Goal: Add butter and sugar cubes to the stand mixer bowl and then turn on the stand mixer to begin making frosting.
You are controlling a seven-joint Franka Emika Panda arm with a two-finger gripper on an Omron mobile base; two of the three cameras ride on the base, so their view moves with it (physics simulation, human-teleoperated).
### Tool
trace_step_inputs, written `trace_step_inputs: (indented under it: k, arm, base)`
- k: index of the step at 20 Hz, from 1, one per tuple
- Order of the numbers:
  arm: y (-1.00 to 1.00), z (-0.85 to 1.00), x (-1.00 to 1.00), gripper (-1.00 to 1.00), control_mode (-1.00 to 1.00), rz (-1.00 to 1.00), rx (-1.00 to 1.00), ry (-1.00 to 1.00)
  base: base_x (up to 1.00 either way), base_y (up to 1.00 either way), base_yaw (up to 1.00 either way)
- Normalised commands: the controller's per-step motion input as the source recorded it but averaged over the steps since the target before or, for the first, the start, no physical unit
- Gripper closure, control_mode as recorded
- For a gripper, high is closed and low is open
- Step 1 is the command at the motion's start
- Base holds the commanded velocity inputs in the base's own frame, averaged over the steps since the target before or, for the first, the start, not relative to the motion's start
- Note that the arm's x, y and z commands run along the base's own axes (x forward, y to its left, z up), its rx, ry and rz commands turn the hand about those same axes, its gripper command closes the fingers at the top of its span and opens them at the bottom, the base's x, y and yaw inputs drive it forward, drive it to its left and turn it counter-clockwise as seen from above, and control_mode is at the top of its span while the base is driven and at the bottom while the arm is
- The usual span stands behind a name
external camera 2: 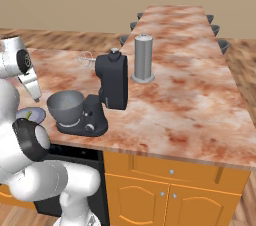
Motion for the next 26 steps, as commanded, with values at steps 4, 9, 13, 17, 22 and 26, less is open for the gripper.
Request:
trace_step_inputs:
  k: [4, 9, 13, 17, 22, 26]
  arm:
    - [0.75, 0.01, -0.72, -1.0, -1.0, 0.45, 0.0, 0.02]
    - [0.96, 0.0, -0.13, -1.0, -1.0, 0.44, 0.0, 0.09]
    - [0.97, -0.09, 0.09, -1.0, -1.0, 0.35, -0.01, 0.1]
    - [0.65, -0.27, 0.25, -1.0, -1.0, 0.23, -0.06, 0.02]
    - [0.14, -0.48, 0.33, -1.0, -1.0, 0.05, -0.04, -0.08]
    - [0.0, -0.55, 0.46, -1.0, -1.0, 0.01, -0.01, -0.1]
  base:
    - [0.0, 0.0, 0.0]
    - [0.0, 0.0, 0.0]
    - [0.0, 0.0, 0.0]
    - [0.0, 0.0, 0.0]
    - [0.0, 0.0, 0.0]
    - [0.0, 0.0, 0.0]
